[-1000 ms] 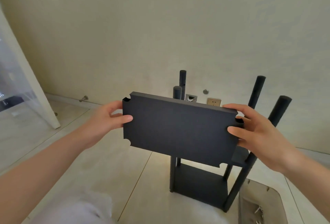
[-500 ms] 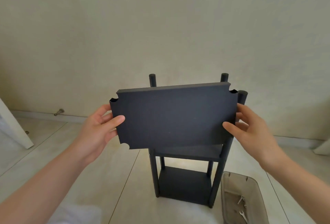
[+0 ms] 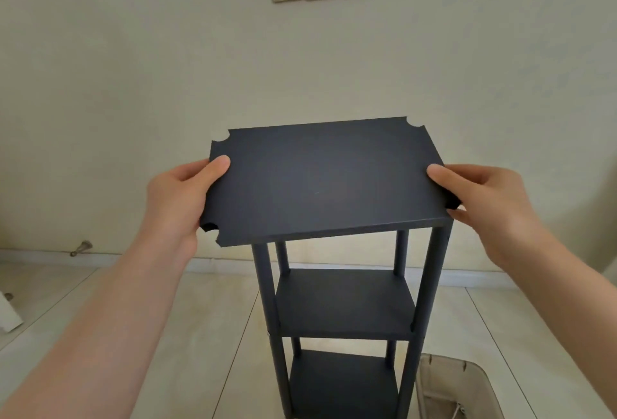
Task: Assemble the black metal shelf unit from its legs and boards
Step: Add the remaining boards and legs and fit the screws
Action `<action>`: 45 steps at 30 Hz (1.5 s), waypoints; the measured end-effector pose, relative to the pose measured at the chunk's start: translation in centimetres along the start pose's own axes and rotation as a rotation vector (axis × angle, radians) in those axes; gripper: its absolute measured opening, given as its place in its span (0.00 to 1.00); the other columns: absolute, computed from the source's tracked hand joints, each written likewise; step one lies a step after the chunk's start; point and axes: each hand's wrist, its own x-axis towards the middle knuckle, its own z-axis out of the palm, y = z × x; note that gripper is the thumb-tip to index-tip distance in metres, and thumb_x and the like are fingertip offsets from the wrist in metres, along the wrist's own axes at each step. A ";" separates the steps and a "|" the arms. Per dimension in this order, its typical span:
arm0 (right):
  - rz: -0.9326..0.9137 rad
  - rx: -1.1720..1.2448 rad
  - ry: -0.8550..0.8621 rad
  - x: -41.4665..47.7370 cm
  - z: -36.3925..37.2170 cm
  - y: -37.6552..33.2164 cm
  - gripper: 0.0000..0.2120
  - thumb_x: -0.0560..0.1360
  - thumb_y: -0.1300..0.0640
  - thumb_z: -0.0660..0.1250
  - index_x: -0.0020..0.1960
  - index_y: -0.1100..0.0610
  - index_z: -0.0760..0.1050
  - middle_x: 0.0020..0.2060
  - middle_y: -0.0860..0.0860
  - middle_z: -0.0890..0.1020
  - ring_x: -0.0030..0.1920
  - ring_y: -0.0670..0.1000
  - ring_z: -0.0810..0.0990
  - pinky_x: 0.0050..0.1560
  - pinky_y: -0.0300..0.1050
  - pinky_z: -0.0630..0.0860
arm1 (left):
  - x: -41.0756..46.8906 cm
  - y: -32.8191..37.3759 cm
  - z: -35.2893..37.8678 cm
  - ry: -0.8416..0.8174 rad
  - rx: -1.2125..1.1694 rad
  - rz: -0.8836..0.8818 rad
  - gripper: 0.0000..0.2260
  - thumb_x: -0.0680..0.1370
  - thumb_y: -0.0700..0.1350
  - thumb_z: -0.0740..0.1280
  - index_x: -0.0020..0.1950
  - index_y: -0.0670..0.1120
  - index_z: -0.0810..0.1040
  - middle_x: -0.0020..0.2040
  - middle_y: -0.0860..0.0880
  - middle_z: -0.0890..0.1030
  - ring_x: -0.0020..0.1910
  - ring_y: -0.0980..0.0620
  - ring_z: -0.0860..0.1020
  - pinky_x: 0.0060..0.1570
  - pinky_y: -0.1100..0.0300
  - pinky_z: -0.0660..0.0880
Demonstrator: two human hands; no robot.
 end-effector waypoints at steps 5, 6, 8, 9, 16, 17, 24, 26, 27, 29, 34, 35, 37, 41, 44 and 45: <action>-0.071 -0.233 0.030 1.0 -0.7 0.3 0.07 0.76 0.51 0.69 0.40 0.47 0.83 0.31 0.39 0.84 0.30 0.38 0.80 0.35 0.35 0.72 | 2.0 -0.2 1.9 0.001 0.092 0.007 0.13 0.76 0.50 0.75 0.55 0.43 0.81 0.44 0.50 0.83 0.33 0.52 0.77 0.25 0.62 0.68; -0.072 -0.240 0.044 1.3 -0.8 0.4 0.07 0.76 0.50 0.69 0.40 0.48 0.83 0.31 0.39 0.83 0.29 0.37 0.79 0.35 0.35 0.71 | 2.2 -0.4 2.1 -0.029 0.090 0.004 0.11 0.77 0.49 0.74 0.54 0.43 0.82 0.45 0.49 0.84 0.34 0.52 0.78 0.26 0.61 0.70; -0.054 -0.237 0.071 2.2 -0.9 0.5 0.08 0.76 0.50 0.68 0.40 0.48 0.82 0.31 0.39 0.83 0.30 0.37 0.79 0.37 0.38 0.72 | 2.3 -0.5 2.6 -0.107 0.058 0.004 0.07 0.79 0.47 0.71 0.52 0.46 0.84 0.48 0.48 0.86 0.36 0.51 0.80 0.31 0.59 0.73; -0.032 -0.213 0.080 2.7 -0.9 0.6 0.08 0.76 0.51 0.68 0.40 0.49 0.82 0.31 0.39 0.83 0.30 0.37 0.79 0.39 0.39 0.73 | 2.3 -0.5 2.8 -0.150 0.032 0.004 0.06 0.80 0.46 0.69 0.53 0.46 0.84 0.49 0.49 0.87 0.38 0.51 0.81 0.34 0.58 0.75; 0.165 -0.092 0.082 5.4 -0.3 0.9 0.08 0.76 0.53 0.70 0.43 0.57 0.82 0.36 0.49 0.82 0.35 0.48 0.79 0.44 0.47 0.75 | 3.6 -0.8 2.9 -0.385 -0.061 0.022 0.15 0.81 0.42 0.64 0.66 0.53 0.81 0.61 0.54 0.84 0.51 0.55 0.81 0.51 0.57 0.78; 0.180 -0.093 0.073 5.6 0.0 1.0 0.09 0.76 0.53 0.70 0.44 0.58 0.82 0.37 0.51 0.81 0.36 0.50 0.77 0.42 0.47 0.75 | 3.7 -1.0 3.0 -0.392 -0.068 0.014 0.16 0.81 0.42 0.63 0.66 0.54 0.81 0.61 0.54 0.83 0.52 0.54 0.81 0.53 0.56 0.79; 0.167 -0.167 0.042 6.1 -0.2 2.3 0.10 0.77 0.53 0.69 0.45 0.59 0.83 0.37 0.51 0.82 0.34 0.50 0.77 0.39 0.45 0.76 | 4.3 -2.6 3.2 -0.377 -0.016 -0.056 0.14 0.81 0.39 0.65 0.54 0.55 0.87 0.57 0.53 0.85 0.53 0.53 0.85 0.55 0.50 0.77; 0.194 -0.123 0.027 6.2 -0.6 2.4 0.11 0.76 0.52 0.70 0.46 0.60 0.83 0.38 0.52 0.83 0.37 0.50 0.78 0.39 0.45 0.76 | 4.3 -3.0 3.3 -0.373 0.003 -0.055 0.16 0.81 0.37 0.64 0.50 0.55 0.88 0.55 0.53 0.86 0.51 0.53 0.85 0.54 0.51 0.77; 0.211 -0.098 0.026 6.3 -0.8 2.5 0.11 0.76 0.52 0.70 0.47 0.61 0.83 0.38 0.52 0.82 0.37 0.51 0.78 0.39 0.45 0.76 | 4.3 -3.2 3.5 -0.375 0.019 -0.052 0.15 0.81 0.37 0.64 0.50 0.54 0.88 0.55 0.52 0.86 0.51 0.53 0.85 0.54 0.51 0.78; 0.238 -0.056 0.029 6.3 -1.0 2.9 0.12 0.76 0.53 0.71 0.48 0.63 0.82 0.39 0.53 0.82 0.37 0.51 0.78 0.39 0.45 0.75 | 4.2 -3.5 3.8 -0.384 0.053 -0.048 0.14 0.81 0.37 0.64 0.55 0.52 0.86 0.55 0.51 0.86 0.52 0.51 0.85 0.53 0.52 0.78; 0.296 0.011 0.011 6.4 -0.7 3.4 0.13 0.76 0.54 0.71 0.51 0.64 0.81 0.46 0.56 0.83 0.42 0.54 0.79 0.42 0.47 0.77 | 4.1 -4.0 4.0 -0.365 0.047 -0.062 0.14 0.81 0.38 0.64 0.57 0.53 0.85 0.54 0.52 0.86 0.46 0.54 0.85 0.49 0.55 0.76; 0.305 0.022 0.011 6.4 -0.6 3.6 0.13 0.76 0.54 0.71 0.51 0.65 0.81 0.45 0.56 0.83 0.41 0.53 0.79 0.41 0.46 0.76 | 4.1 -4.1 4.1 -0.364 0.050 -0.067 0.14 0.81 0.38 0.64 0.56 0.53 0.85 0.54 0.52 0.86 0.45 0.55 0.85 0.51 0.54 0.75; 0.317 0.022 0.017 6.3 -0.6 3.9 0.14 0.76 0.54 0.71 0.51 0.66 0.81 0.42 0.56 0.82 0.38 0.53 0.78 0.38 0.45 0.74 | 4.1 -4.3 4.1 -0.355 0.068 -0.079 0.13 0.81 0.39 0.64 0.54 0.54 0.86 0.53 0.51 0.87 0.44 0.53 0.84 0.55 0.50 0.73; 0.339 0.027 0.025 6.2 -0.4 4.3 0.15 0.77 0.53 0.70 0.51 0.66 0.80 0.41 0.55 0.79 0.39 0.53 0.74 0.37 0.45 0.72 | 3.8 -4.5 4.0 -0.333 0.074 -0.089 0.15 0.81 0.40 0.65 0.49 0.57 0.88 0.52 0.51 0.87 0.47 0.50 0.81 0.54 0.50 0.72; 0.359 0.024 0.010 6.2 -0.5 4.4 0.16 0.77 0.53 0.70 0.51 0.67 0.80 0.40 0.56 0.78 0.37 0.52 0.74 0.36 0.44 0.72 | 3.3 -4.7 4.0 -0.333 0.046 -0.106 0.13 0.81 0.39 0.65 0.49 0.54 0.87 0.52 0.52 0.87 0.46 0.56 0.84 0.52 0.57 0.76; 0.367 0.018 -0.003 6.2 -0.5 4.5 0.17 0.77 0.53 0.70 0.52 0.69 0.79 0.40 0.56 0.79 0.37 0.53 0.74 0.36 0.44 0.72 | 3.3 -4.8 3.9 -0.333 0.037 -0.109 0.12 0.81 0.39 0.65 0.51 0.53 0.86 0.52 0.52 0.87 0.46 0.57 0.85 0.51 0.58 0.76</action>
